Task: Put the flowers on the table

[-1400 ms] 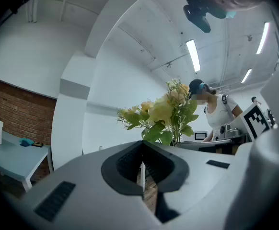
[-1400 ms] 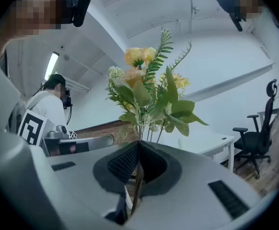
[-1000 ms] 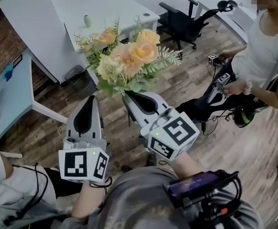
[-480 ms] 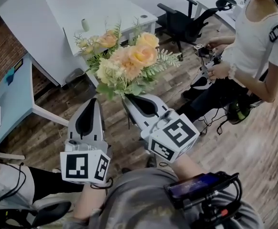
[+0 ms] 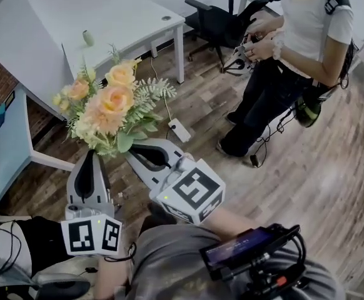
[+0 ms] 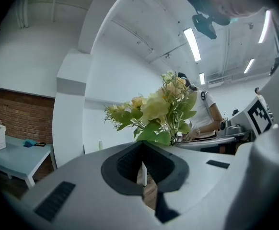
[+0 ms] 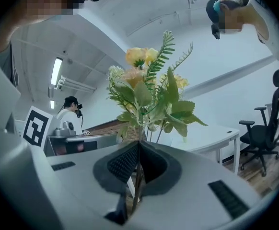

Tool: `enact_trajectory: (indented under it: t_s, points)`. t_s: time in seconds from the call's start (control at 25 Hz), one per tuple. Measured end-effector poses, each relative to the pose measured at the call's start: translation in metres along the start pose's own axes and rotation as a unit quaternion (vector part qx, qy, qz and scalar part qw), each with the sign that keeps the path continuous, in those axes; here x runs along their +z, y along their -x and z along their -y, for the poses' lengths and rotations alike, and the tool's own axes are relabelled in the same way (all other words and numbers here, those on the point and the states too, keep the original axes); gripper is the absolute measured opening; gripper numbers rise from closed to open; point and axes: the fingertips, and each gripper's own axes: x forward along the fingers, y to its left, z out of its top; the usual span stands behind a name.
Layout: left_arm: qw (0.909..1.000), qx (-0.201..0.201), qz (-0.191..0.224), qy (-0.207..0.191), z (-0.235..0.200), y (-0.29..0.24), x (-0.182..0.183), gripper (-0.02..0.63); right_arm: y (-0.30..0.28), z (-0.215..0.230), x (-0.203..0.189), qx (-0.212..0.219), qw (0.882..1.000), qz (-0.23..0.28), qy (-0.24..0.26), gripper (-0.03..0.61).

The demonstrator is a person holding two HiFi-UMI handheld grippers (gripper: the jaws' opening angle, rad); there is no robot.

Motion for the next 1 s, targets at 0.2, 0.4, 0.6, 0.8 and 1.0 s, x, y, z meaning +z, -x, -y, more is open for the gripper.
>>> enact_trajectory:
  t_s: [0.2, 0.4, 0.6, 0.8, 1.0]
  points:
    - [0.9999, -0.008, -0.013, 0.004, -0.012, -0.025, -0.008, 0.008, -0.015, 0.021, -0.005, -0.016, 1.000, -0.007, -0.014, 0.012]
    - [0.9993, -0.032, -0.018, 0.012, -0.045, -0.083, -0.005, 0.008, -0.058, 0.066, 0.005, -0.053, 0.998, -0.013, -0.020, 0.012]
    - [0.9988, -0.047, -0.007, 0.009, -0.071, -0.115, -0.011, 0.008, -0.092, 0.087, -0.007, -0.072, 0.997, -0.015, -0.020, 0.012]
    - [0.9982, -0.058, 0.014, -0.005, -0.076, -0.128, -0.025, 0.008, -0.100, 0.103, -0.022, -0.082, 0.997, 0.003, -0.013, 0.012]
    - [0.9977, -0.062, 0.025, -0.008, -0.100, -0.149, -0.021, 0.008, -0.130, 0.118, -0.013, -0.088, 0.996, 0.010, -0.005, 0.012]
